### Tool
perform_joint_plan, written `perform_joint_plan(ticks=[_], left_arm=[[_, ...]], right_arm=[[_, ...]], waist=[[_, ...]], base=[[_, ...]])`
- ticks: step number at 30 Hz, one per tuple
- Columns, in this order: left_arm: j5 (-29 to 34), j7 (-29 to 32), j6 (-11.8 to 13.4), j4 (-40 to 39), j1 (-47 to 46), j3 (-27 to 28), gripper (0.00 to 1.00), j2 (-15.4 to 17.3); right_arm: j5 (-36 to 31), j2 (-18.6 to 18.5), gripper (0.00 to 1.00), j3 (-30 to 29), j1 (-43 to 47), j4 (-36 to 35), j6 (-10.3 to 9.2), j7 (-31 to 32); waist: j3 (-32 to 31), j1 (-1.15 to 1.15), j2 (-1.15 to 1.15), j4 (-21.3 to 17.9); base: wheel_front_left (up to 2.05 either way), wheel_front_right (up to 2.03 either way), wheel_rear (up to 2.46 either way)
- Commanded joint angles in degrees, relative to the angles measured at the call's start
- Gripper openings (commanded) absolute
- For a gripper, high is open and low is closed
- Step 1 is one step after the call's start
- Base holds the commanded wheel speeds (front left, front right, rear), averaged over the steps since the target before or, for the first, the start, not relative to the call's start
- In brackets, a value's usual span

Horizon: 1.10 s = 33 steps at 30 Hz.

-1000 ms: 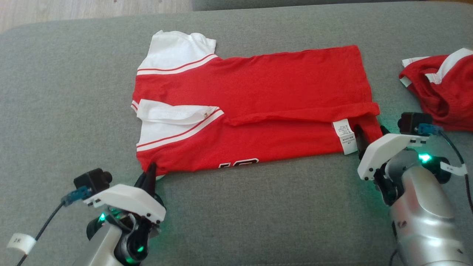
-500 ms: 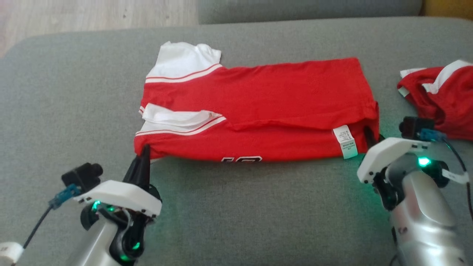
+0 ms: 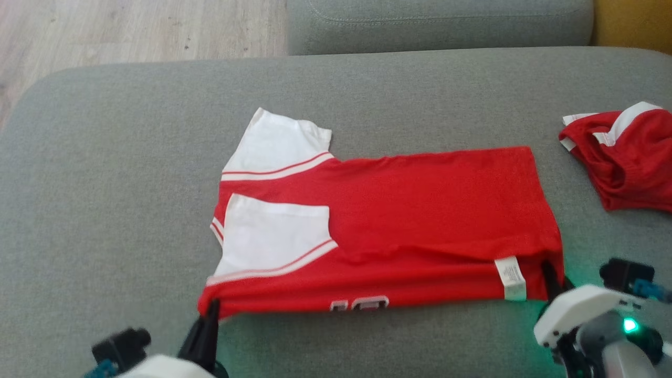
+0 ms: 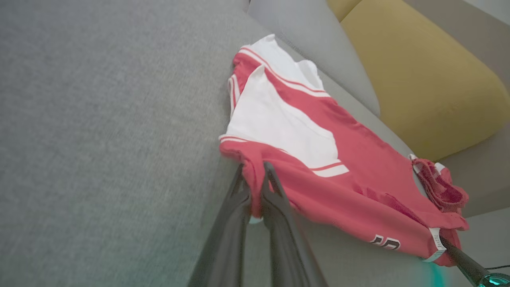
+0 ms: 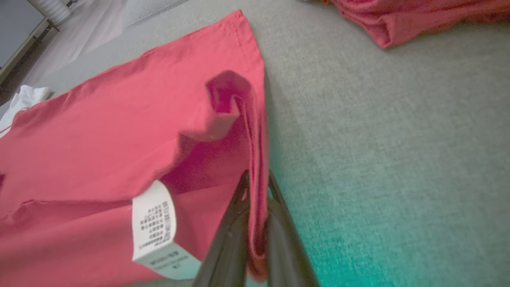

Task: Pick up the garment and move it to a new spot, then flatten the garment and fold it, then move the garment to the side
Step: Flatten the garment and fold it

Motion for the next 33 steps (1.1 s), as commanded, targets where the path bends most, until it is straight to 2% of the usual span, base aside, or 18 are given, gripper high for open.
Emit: perform_joint_plan(ticks=[1, 2, 3, 4, 6, 7, 8, 9, 14, 19, 26, 33], left_arm=[[0.05, -1.22, 0.31, -1.40, -1.14, 1.86, 0.00, 1.10], [0.02, -1.47, 0.31, -1.06, -0.73, 1.69, 0.00, 0.83], [0.11, -1.70, 0.30, -0.58, -0.46, 1.51, 0.00, 0.64], [0.36, -1.89, 0.42, 0.03, -0.27, 1.31, 0.00, 0.57], [0.68, -2.07, 0.53, 0.63, -0.13, 1.11, 0.00, 0.55], [0.95, -2.30, 0.59, 1.13, -0.05, 0.97, 0.39, 0.53], [1.20, -2.58, 0.63, 1.50, 0.01, 0.90, 0.66, 0.51], [1.35, -2.81, 0.64, 1.75, 0.04, 0.90, 1.00, 0.54], [2.50, -3.71, 0.77, 0.84, -1.42, 2.21, 1.00, 2.44], [4.89, -1.09, 0.84, -2.12, -7.97, 3.46, 1.00, 6.72], [7.44, 6.73, -0.14, -3.16, -24.46, 5.27, 1.00, 12.83], [8.09, 16.46, -3.29, 5.40, -40.08, 4.03, 1.00, 15.96]], right_arm=[[0.27, -0.40, 0.00, 0.53, -0.60, -3.02, 0.37, 0.18], [0.33, -0.40, 0.31, 0.42, 0.13, -3.57, 0.37, 0.28], [0.38, -0.40, 0.68, 0.26, 0.77, -4.12, 0.37, 0.37], [0.22, -0.40, 1.00, 0.07, 1.37, -4.65, 0.37, 0.42], [0.03, -0.40, 1.00, -0.06, 1.94, -5.20, 0.37, 0.49], [-0.16, -0.40, 1.00, -0.28, 2.47, -5.79, 0.37, 0.44], [-0.32, -0.40, 1.00, -0.48, 3.04, -6.40, 0.37, 0.43], [-0.47, -0.40, 1.00, -0.74, 3.62, -7.05, 0.37, 0.42], [-1.50, -0.40, 1.00, -2.39, 5.66, -11.33, 0.37, 0.32], [-2.48, -0.39, 1.00, -2.61, 4.64, -16.90, 0.37, 1.08], [-3.90, -0.39, 1.00, -0.01, -0.29, -23.48, 0.37, 3.09], [-4.58, -0.39, 1.00, 5.23, -6.84, -25.31, 0.37, 4.31]], waist=[[-0.02, 0.01, 0.00, 0.05], [-0.07, 0.01, 0.00, 0.10], [-0.15, 0.01, 0.00, 0.12], [-0.23, 0.01, 0.00, 0.10], [-0.32, 0.01, 0.00, 0.05], [-0.40, 0.01, 0.00, -0.01], [-0.47, 0.01, 0.00, -0.08], [-0.53, 0.01, 0.00, -0.14], [-0.29, 0.01, 0.00, -0.81], [0.69, 0.01, 0.00, -1.97], [4.10, 0.01, 0.00, -4.81], [10.23, 0.01, 0.00, -9.67]], base=[[0.00, 0.00, 0.00], [0.00, 0.00, 0.00], [0.00, 0.00, 0.00], [0.00, 0.00, 0.00], [0.00, 0.00, 0.00], [0.00, 0.00, 0.00], [0.00, 0.00, 0.00], [0.00, 0.00, 0.00], [0.00, 0.00, 0.00], [0.00, 0.00, 0.00], [0.00, 0.00, 0.00], [0.00, 0.00, 0.00]])
